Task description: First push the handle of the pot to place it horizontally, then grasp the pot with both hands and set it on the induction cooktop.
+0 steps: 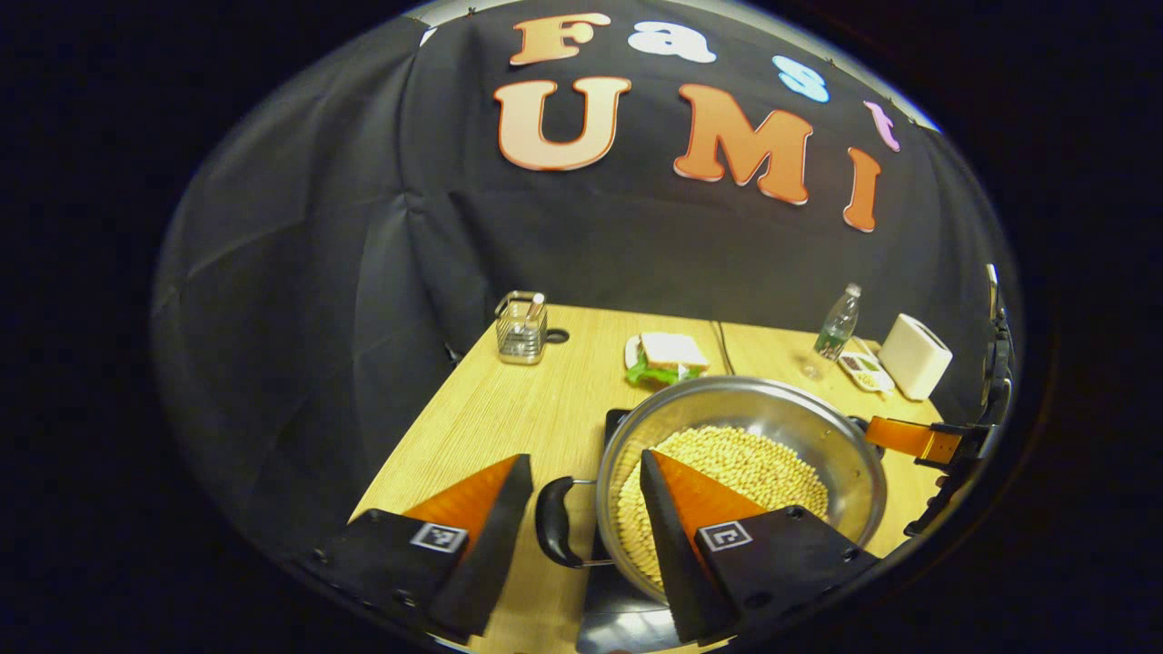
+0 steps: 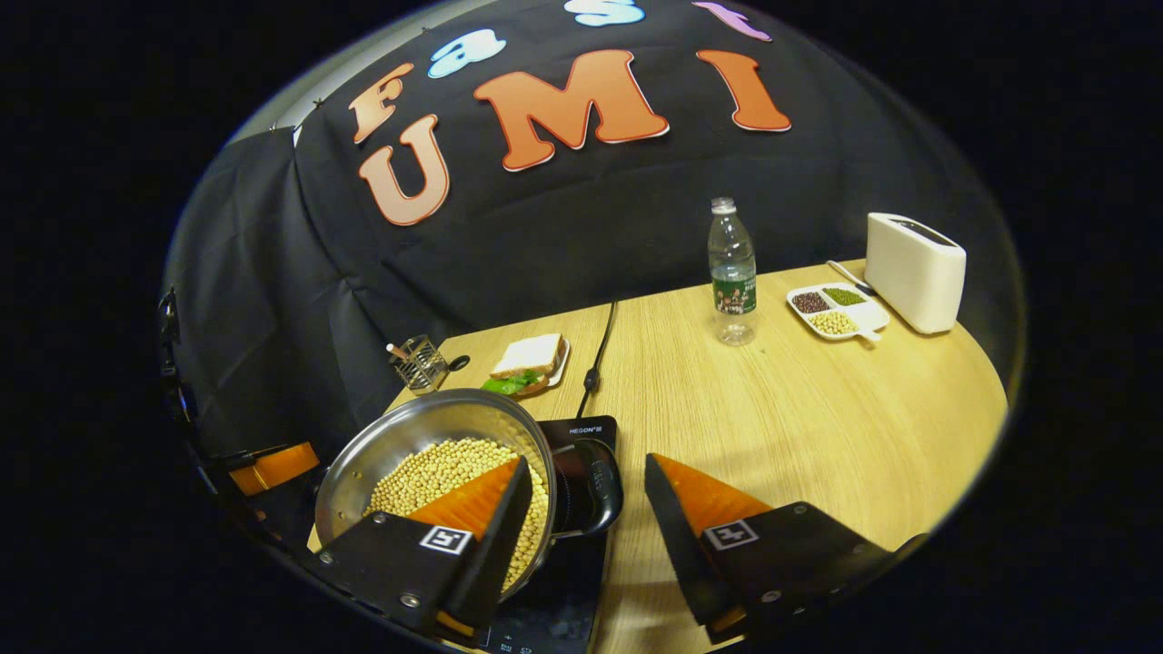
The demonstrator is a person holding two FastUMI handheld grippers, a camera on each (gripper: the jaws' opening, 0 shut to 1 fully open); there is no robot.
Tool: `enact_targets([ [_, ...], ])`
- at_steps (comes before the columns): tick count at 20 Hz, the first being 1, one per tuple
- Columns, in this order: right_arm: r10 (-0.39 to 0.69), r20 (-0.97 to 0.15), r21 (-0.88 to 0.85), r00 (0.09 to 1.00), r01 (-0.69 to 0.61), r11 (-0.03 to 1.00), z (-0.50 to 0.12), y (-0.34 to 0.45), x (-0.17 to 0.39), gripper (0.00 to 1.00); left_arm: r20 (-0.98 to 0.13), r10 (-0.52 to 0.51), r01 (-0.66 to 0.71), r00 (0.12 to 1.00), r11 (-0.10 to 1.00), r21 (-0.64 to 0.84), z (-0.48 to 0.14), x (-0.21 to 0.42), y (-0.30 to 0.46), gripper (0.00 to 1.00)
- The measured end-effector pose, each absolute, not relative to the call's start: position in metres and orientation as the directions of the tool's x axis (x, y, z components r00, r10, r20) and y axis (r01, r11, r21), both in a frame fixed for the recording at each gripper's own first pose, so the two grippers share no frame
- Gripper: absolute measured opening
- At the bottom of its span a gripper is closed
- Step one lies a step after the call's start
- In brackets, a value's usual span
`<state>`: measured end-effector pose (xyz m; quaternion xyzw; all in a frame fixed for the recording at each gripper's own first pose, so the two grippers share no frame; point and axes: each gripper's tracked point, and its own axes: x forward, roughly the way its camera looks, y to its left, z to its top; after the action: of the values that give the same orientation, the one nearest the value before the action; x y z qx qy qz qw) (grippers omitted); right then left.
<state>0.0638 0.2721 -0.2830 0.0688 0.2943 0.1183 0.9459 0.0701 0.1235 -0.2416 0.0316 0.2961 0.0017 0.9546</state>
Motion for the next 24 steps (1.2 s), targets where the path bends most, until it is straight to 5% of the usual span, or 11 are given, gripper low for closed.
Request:
enact_targets([
  [2, 0.253, -0.516, 0.179, 0.818, -0.186, 0.966, -0.269, 0.259, 0.062, 0.93, -0.523, 0.047, 0.005, 0.851, 0.995, 0.097, -0.22, 0.065, 0.113, 0.87],
  [3, 0.248, -0.505, 0.167, 0.827, -0.188, 0.968, -0.261, 0.253, 0.06, 0.94, -0.505, 0.051, 0.009, 0.862, 0.993, 0.115, -0.21, 0.063, 0.105, 0.85],
  [4, 0.247, -0.491, 0.156, 0.835, -0.195, 0.968, -0.253, 0.247, 0.059, 0.95, -0.483, 0.057, 0.007, 0.874, 0.992, 0.129, -0.196, 0.06, 0.096, 0.99],
  [5, 0.246, -0.477, 0.145, 0.843, -0.201, 0.969, -0.243, 0.24, 0.056, 0.95, -0.46, 0.054, 0.008, 0.886, 0.991, 0.131, -0.184, 0.057, 0.084, 1.0],
  [13, 0.184, -0.31, 0.062, 0.933, -0.173, 0.983, -0.143, 0.149, 0.043, 0.95, -0.233, 0.018, 0.011, 0.972, 0.992, 0.123, -0.084, 0.045, 0.01, 0.99],
  [24, -0.004, -0.079, -0.034, 0.997, 0.002, 0.999, -0.021, 0.007, 0.008, 0.95, -0.054, -0.011, 0.015, 0.998, 0.997, 0.08, 0.016, 0.017, -0.015, 0.98],
])
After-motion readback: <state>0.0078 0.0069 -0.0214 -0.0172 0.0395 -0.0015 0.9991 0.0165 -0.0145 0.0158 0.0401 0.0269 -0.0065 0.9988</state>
